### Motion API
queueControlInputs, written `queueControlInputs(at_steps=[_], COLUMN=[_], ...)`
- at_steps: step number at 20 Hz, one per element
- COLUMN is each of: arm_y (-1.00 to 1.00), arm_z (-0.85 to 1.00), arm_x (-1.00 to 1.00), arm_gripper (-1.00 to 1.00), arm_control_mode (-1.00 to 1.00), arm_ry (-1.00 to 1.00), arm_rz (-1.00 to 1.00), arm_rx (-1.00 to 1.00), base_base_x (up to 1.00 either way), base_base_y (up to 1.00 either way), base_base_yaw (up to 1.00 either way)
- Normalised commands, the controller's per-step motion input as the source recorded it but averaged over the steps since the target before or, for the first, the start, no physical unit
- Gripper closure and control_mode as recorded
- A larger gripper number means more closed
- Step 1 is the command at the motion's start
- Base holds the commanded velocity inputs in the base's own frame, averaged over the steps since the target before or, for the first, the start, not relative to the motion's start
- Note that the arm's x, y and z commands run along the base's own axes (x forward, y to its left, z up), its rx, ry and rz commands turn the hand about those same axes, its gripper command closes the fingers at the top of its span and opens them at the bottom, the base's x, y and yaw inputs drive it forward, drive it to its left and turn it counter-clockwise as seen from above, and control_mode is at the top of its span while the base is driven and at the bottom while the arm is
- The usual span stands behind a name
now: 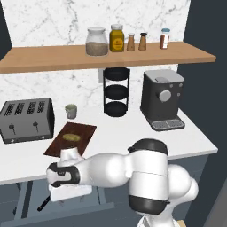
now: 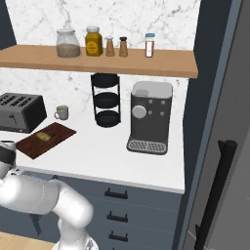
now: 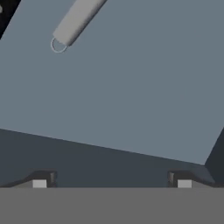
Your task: Place the appropriate cutting tool for cutting the potato skin on the cutting board.
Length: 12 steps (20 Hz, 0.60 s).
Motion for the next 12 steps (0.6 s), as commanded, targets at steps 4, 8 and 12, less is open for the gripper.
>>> queueControlInputs(at_steps=[4,8,12], arm_y=[0.0,0.04,0.01], arm_z=[-0.42,-0.33,-0.31], arm_x=[0.0,0.0,-0.16], arm_gripper=[-1.0,-1.0,-1.0], arm_control_mode=[-1.0,-1.0,-1.0], arm_ry=[0.05,0.11,0.14], arm_rz=[0.0,0.0,0.0], arm_rx=[0.01,0.0,0.0], base_base_x=[0.0,0.0,0.0], base_base_y=[0.0,0.0,0.0], base_base_yaw=[0.0,0.0,0.0])
